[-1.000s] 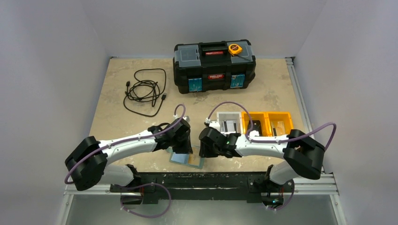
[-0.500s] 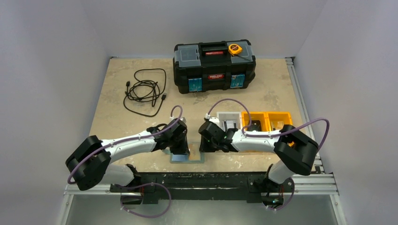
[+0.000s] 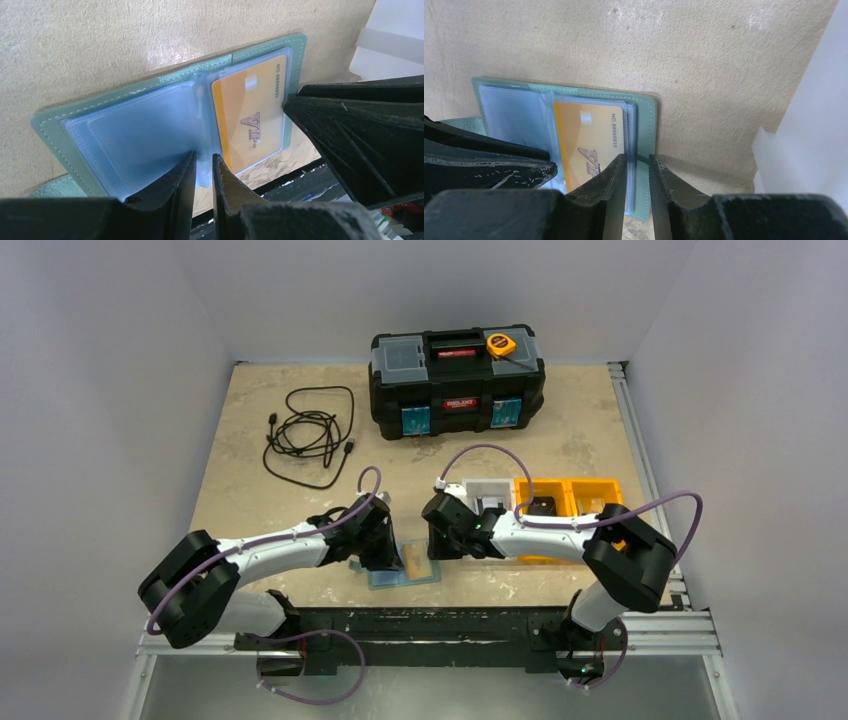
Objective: Take the credit cards out of the card holder
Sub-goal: Remove the credit card from the card holder.
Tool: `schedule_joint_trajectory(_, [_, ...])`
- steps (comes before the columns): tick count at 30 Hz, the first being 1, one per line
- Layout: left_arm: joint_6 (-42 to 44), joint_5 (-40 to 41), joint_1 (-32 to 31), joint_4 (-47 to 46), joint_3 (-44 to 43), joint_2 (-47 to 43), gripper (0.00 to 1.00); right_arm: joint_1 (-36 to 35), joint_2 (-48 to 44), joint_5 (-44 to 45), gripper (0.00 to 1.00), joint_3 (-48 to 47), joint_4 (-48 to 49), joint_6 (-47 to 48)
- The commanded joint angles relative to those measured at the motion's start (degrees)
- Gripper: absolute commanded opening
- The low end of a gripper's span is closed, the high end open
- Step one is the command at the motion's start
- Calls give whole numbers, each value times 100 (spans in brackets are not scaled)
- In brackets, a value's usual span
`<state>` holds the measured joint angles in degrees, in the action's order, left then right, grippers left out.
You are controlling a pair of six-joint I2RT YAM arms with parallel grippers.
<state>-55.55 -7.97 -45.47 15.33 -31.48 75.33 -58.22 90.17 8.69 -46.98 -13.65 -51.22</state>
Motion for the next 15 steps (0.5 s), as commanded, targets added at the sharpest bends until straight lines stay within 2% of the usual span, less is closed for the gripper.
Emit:
schedule_joint_trajectory(1, [-124, -85, 85, -294, 125, -70, 16, -58, -247, 264, 23, -287, -298, 146])
schedule_joint_trajectory(8, [-166, -72, 133, -308, 212, 18, 9, -121, -24, 197, 19, -359, -252, 161])
schedule_joint_trajectory(15, [-176, -74, 144, -349, 233, 113, 6, -282, 253, 156, 12, -508, -231, 139])
